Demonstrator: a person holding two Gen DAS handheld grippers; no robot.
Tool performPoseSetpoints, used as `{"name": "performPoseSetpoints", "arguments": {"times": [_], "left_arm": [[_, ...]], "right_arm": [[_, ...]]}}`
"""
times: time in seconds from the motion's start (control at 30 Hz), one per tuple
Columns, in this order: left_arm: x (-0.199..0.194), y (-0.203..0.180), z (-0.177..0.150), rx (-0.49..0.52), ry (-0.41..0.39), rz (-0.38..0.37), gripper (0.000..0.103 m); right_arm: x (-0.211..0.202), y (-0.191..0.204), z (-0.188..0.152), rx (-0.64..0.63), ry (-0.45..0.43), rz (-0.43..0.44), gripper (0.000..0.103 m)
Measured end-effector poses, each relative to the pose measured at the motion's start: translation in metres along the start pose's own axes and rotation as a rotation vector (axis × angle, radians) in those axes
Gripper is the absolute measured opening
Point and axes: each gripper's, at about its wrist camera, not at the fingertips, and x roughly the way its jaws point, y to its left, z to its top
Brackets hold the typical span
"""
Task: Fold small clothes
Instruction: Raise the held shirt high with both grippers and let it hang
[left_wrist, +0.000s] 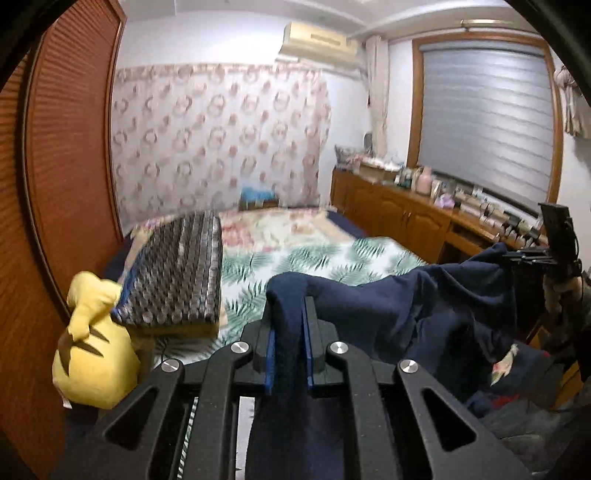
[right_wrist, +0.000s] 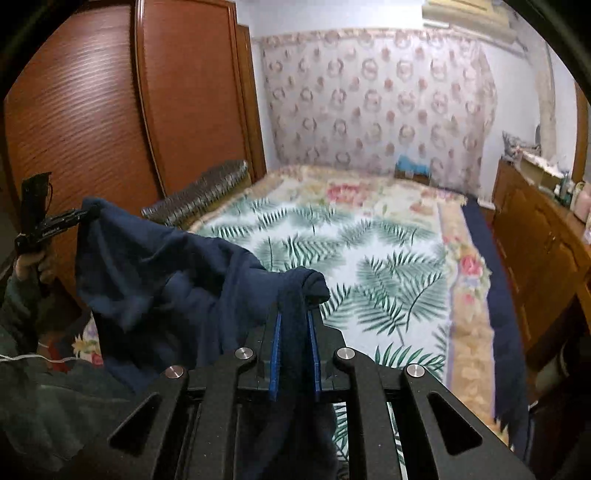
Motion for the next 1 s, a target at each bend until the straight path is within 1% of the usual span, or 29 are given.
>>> {"name": "performPoseSetpoints", "arguments": {"times": [0.1,0.23,0.33,0.43,0.6,0.73,0.83,0.9,1.0], "left_arm": [[-0.017,-0.004,0.014,-0.006,-0.042,-0.029,0.013],[-0.031,-0.017,0.031,0.035,-0.059,-0.044,0.012],[-0.050,-0.026,0.046,0.053,-0.091,-0.069,0.013],[-0.072,-0.037,0.066,0.086,-0.157,-0.060,0.013],[-0.092,-0.044,0.097,0.133,-0.249,-0.029,0.013],[-0.103,-0.042,0.126,0.147,-0.315,-0.016,0.013],[-0.113,-0.047,0.144,0.159,-0.385,-0.019,0.013],[-0.112,-0.047,0.153,0.165,-0.408,-0.025,0.013],[-0.096,-0.042,0.160,0.158,-0.404,-0.019,0.013]], "right_arm": [[-0.028,0.001,0.008,-0.004,-0.043,-0.007,0.013],[-0.068,0.007,0.017,-0.018,-0.102,-0.013,0.012],[-0.092,0.015,0.016,-0.045,-0.150,-0.025,0.012],[-0.115,0.020,0.023,-0.059,-0.199,-0.032,0.012],[-0.143,0.030,0.039,-0.118,-0.279,-0.069,0.012],[-0.167,0.035,0.056,-0.159,-0.344,-0.135,0.012],[-0.187,0.037,0.063,-0.170,-0.397,-0.181,0.012],[-0.198,0.037,0.066,-0.184,-0.418,-0.226,0.012],[-0.192,0.028,0.065,-0.174,-0.410,-0.261,0.012]]}}
